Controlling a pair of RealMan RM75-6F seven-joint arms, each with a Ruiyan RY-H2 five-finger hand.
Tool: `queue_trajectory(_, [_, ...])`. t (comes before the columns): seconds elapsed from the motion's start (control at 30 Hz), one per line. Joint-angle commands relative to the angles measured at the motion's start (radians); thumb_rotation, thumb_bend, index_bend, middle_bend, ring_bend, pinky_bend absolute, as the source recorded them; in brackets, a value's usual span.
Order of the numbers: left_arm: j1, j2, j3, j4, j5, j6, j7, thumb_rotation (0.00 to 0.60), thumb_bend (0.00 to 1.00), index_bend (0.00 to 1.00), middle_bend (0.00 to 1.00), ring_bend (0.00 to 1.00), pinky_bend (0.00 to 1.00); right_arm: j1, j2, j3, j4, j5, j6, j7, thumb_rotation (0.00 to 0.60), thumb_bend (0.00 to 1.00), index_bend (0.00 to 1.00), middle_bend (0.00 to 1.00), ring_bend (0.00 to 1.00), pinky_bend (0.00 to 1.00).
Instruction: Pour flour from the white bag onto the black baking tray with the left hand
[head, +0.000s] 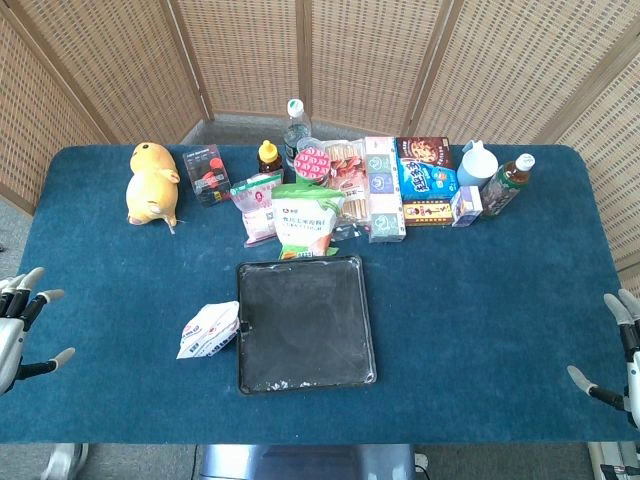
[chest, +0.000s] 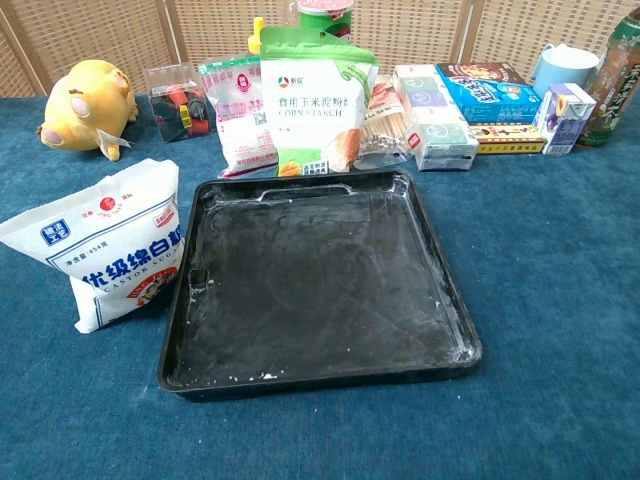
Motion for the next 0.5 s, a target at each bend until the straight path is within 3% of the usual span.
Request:
queue_trajectory(0.03, [0.000,0.001,0.001,0.000,0.000,-0.002,-0.001,0.600,0.03,0.22,0.03,0.00,0.07,0.001,0.000,-0.001,-0.001,-0.002,-0.002,0.001,0.600,0.01,0.02,0.00,0.00,0.00])
queue_trajectory(0.3, [-0.002,-0.038,0.015,0.012,0.004,-0.021,0.015,0.600,0.03,0.21,0.01,0.00,0.07,0.000,0.002,-0.005,-0.009,-0.006,-0.004,-0.007,0.600,0.02,0.02,0.00,0.00,0.00])
queue_trajectory(0.4, [0.002,-0.128,0.020,0.040,-0.006,-0.027,0.010,0.600,0.03,0.20,0.00,0.00,0.07,0.000,0.003,-0.004,-0.010,-0.003,-0.004,-0.008,0.600,0.02,0.02,0.00,0.00,0.00])
queue_trajectory(0.5, [0.001,-0.272,0.018,0.099,-0.020,-0.037,-0.030,0.600,0.03,0.20,0.00,0.00,0.07,0.003,0.004,-0.006,-0.011,-0.001,-0.014,-0.007,0.600,0.02,0.02,0.00,0.00,0.00])
